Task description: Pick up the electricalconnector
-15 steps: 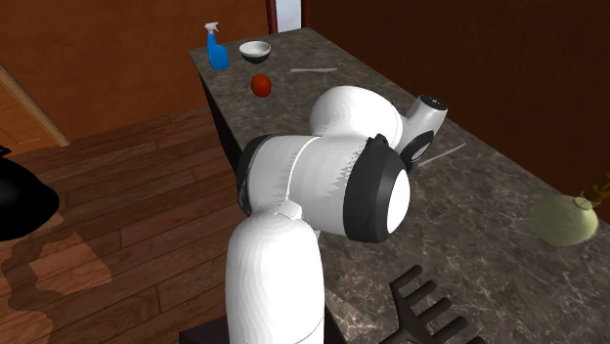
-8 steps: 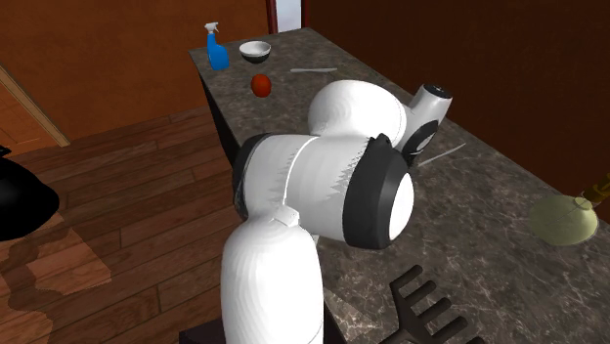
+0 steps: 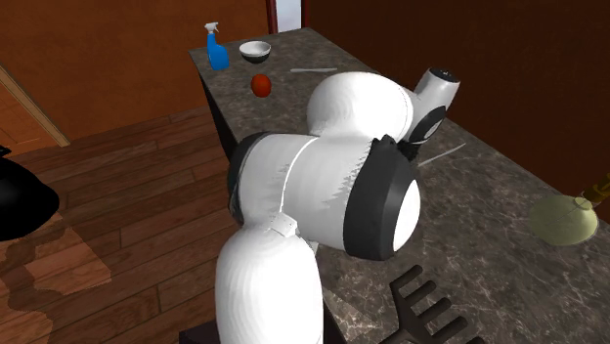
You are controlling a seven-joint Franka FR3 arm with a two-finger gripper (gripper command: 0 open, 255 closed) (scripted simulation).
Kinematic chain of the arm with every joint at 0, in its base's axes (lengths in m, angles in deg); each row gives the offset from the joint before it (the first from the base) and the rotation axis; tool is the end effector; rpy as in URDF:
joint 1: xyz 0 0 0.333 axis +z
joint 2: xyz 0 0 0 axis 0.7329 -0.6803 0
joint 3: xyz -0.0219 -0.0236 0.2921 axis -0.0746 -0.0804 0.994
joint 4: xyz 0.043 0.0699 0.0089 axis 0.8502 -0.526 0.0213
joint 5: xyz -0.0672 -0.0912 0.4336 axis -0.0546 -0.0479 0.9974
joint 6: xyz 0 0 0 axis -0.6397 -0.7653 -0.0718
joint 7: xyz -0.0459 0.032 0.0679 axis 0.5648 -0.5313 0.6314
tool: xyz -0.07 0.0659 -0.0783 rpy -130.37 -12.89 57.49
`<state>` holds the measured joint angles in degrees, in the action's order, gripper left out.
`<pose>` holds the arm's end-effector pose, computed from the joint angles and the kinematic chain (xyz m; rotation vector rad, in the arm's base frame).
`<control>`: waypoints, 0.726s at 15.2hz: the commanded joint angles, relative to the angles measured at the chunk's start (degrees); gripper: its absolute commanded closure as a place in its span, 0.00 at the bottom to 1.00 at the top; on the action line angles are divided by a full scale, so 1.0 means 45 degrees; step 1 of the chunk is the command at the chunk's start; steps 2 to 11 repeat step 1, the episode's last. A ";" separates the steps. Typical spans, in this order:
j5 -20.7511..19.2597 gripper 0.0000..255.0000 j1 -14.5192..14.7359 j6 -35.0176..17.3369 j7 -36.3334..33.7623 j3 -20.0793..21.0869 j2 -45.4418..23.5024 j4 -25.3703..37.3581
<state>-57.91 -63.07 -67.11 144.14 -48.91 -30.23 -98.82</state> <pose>0.4445 -0.5201 0.3036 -3.0728 -0.0679 -0.1426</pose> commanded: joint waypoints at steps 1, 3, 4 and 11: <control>-0.0041 1.00 0.0008 0.0095 -0.0038 -0.0019 0.0036 0.0066; -0.0041 1.00 0.0008 0.0095 -0.0038 -0.0019 0.0036 0.0066; -0.0041 1.00 0.0008 0.0095 -0.0038 -0.0019 0.0036 0.0066; -0.0041 1.00 0.0008 0.0095 -0.0038 -0.0019 0.0036 0.0066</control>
